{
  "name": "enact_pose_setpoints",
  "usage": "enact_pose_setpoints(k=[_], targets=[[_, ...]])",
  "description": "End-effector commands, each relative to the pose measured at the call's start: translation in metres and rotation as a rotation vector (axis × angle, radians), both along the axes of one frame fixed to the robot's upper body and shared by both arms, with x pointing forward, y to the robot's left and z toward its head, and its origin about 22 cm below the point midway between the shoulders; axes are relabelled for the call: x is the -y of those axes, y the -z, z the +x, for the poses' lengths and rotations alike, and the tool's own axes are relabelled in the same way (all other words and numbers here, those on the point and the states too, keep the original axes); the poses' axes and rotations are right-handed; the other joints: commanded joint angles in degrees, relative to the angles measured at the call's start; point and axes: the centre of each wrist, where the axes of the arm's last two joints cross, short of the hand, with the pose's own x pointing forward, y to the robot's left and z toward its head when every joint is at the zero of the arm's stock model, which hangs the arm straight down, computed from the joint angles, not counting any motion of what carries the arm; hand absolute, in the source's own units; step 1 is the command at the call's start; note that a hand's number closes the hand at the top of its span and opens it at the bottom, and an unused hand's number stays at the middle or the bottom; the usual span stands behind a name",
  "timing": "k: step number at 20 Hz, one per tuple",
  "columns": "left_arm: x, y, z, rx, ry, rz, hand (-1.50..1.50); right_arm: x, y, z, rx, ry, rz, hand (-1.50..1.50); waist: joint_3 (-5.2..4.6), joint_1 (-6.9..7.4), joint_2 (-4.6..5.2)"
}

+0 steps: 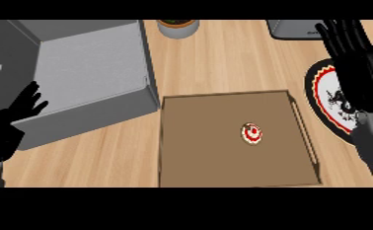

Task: Pick the cupcake from the tray and place it in the plate

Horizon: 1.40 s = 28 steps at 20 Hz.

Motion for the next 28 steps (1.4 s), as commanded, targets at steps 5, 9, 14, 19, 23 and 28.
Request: enact_pose_setpoints(k=[5, 9, 14, 19, 23, 28], targets=[[0.062, 0.01, -0.007, 0.089, -0.013, 0.026, 0.0, -0.042, 0.028, -0.025, -0.125, -0.028, 0.147, 1.5, -1.33, -0.89, 1.31], [0.033, -0.014, -0.004, 0.107, -0.041, 0.081, 0.0, 0.033, 0.005, -0.019, -0.007, 0.171, -0.704, 1.5, -3.37, -3.54, 1.51], [0.054, 0.011, -0.015, 0.075, -0.07, -0.002, 0.0, -0.018, 0.093, -0.051, -0.109, 0.372, -0.179, 1.5, -1.08, -6.25, 2.06], [0.067, 0.009, -0.017, 0.076, -0.023, -0.03, 0.0, -0.058, 0.114, -0.075, 0.007, 0.119, -0.077, -1.5, -1.15, -3.94, 2.08], [0.07, 0.018, -0.025, 0.085, -0.027, -0.018, 0.0, -0.028, 0.13, -0.081, -0.045, 0.065, -0.382, -1.5, -1.59, -3.54, 2.32], [0.065, 0.008, -0.024, 0.099, -0.031, -0.003, 0.0, 0.0, 0.121, -0.078, -0.068, 0.105, -0.678, -1.5, -1.79, -3.79, 1.9]])
